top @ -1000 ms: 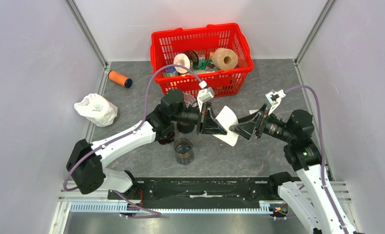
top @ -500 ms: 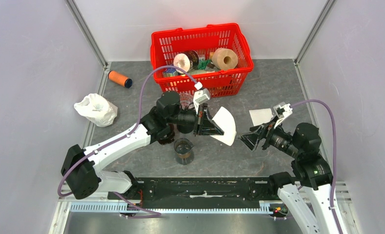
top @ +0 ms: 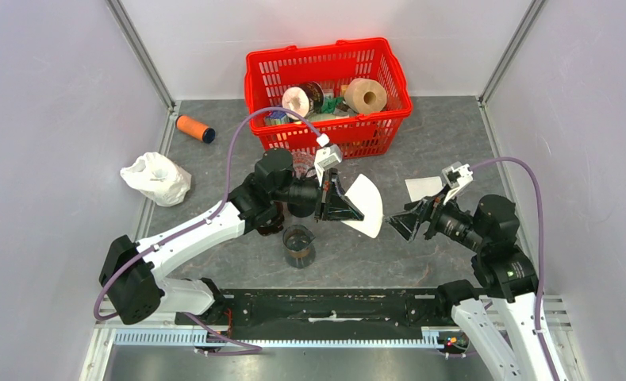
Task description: Place the coffee filter in the dripper
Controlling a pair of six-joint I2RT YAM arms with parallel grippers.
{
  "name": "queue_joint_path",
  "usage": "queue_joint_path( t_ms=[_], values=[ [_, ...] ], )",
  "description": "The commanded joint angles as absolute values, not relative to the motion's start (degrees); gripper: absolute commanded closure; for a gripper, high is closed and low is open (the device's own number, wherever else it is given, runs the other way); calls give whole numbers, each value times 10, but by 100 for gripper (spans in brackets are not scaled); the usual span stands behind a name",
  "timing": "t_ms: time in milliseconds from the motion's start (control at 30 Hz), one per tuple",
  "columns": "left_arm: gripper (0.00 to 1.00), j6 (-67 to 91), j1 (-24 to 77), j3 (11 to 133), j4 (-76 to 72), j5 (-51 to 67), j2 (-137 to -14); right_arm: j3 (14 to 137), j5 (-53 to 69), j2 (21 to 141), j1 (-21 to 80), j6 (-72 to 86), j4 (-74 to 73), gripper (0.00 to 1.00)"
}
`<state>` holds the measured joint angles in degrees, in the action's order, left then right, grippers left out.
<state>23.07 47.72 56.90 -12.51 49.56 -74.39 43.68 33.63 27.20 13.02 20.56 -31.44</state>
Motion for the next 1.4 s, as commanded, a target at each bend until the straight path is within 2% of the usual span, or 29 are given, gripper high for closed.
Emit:
queue_joint_path(
  t_ms=[0,733,1167,1367],
  values=[
    [98,218,480,576,-139,498,-738,444,361,286,132,217,-263,6],
    [98,217,480,574,-141,503,-734,444,315,296,132,202,-296,6],
    [98,221,480,575,-141,495,-738,446,388,296,132,209,-281,6],
    [98,222,480,575,-141,492,-740,446,374,286,133,208,-295,5]
  ],
)
